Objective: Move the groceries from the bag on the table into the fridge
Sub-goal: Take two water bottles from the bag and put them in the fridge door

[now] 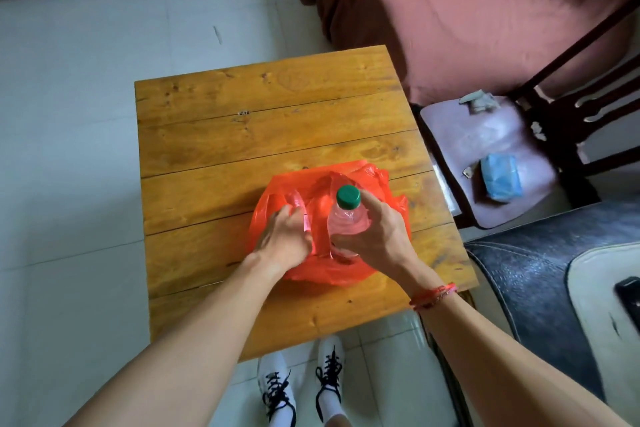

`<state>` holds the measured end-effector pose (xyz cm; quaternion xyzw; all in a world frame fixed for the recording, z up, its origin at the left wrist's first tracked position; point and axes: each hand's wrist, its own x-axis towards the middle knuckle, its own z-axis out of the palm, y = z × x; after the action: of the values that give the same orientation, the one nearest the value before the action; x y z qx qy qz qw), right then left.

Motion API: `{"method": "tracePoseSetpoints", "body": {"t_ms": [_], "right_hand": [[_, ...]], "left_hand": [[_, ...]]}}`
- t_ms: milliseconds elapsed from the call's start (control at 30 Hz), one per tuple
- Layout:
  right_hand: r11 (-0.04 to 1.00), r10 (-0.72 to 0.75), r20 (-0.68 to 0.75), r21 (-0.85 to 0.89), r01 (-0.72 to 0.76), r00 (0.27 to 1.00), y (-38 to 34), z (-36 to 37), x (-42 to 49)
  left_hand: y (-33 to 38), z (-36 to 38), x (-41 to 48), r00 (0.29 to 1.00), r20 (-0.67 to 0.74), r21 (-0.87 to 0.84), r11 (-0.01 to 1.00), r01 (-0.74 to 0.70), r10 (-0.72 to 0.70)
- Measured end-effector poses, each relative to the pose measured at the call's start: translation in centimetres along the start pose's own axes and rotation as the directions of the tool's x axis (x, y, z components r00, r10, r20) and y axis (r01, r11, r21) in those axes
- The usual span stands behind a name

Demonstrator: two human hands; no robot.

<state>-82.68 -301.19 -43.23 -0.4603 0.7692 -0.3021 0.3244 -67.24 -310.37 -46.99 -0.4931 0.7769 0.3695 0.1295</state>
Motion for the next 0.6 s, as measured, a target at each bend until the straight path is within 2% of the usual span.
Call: {"method": "tracePoseSetpoints", "body": {"t_ms": [67, 267, 367, 467, 533, 600], "right_hand": [[1.0, -0.002, -0.032, -0.01, 0.001, 0.999, -0.1, -1.1, -0.2], [0.999, -0.011, -0.099, 0.034, 0.014, 0.995, -0.1, -3.9, -0.5], [0.999, -0.01, -0.119, 0.037, 0.014, 0.993, -0.1, -4.9, -0.5], [0.999, -0.005, -0.116, 0.049, 0.011, 0.993, -0.4, -5.8, -0.5], [0.997, -0.004, -0.122, 0.071, 0.013, 0.992, -0.3, -6.4, -0.5], [0.997, 0.001, -0.133, 0.081, 0.01, 0.991, -0.1, -6.9, -0.4]], "left_hand": [[0.7, 0.4, 1.2, 0.996, 0.056, 0.053, 0.997, 0.062, -0.065], [1.8, 2.0, 2.8, 0.984, 0.168, 0.213, 0.977, 0.015, -0.052], [2.5, 2.8, 2.6, 0.994, 0.106, 0.221, 0.974, -0.052, 0.029], [2.9, 3.2, 3.1, 0.995, -0.039, 0.16, 0.984, -0.083, 0.091], [3.4, 3.1, 4.0, 0.993, -0.121, 0.113, 0.994, -0.004, 0.018], [4.1, 3.0, 5.1, 0.983, -0.137, 0.081, 0.988, 0.133, -0.121]]}}
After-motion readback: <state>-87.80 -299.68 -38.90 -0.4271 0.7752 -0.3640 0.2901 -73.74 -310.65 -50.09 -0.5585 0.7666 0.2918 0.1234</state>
